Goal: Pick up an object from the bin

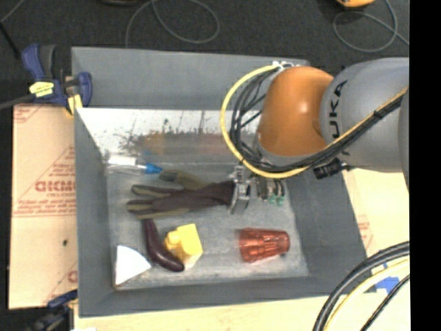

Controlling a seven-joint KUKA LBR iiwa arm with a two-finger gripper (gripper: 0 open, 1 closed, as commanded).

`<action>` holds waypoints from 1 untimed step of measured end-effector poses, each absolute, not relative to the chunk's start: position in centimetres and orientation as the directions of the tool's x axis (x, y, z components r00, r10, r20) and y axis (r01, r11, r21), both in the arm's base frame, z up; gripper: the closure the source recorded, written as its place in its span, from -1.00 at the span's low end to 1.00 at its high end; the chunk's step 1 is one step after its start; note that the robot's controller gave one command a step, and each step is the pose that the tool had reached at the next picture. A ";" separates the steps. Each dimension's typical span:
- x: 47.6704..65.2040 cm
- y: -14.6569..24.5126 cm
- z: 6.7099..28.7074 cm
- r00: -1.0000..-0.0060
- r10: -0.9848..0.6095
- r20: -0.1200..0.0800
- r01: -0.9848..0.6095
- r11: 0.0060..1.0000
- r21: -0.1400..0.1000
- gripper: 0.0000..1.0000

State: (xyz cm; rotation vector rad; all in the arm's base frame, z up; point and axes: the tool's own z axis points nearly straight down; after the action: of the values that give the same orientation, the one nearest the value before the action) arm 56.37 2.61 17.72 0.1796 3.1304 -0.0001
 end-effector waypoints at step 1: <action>56.4 2.6 17.7 -0.994 0.112 -0.006 0.112 0.994 0.000 1.00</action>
Offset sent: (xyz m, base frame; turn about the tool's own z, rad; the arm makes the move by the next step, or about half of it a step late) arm 0.0000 0.0000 0.0000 0.0000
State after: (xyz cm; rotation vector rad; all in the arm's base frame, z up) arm 56.37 2.61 17.72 0.1766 3.1306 -0.0004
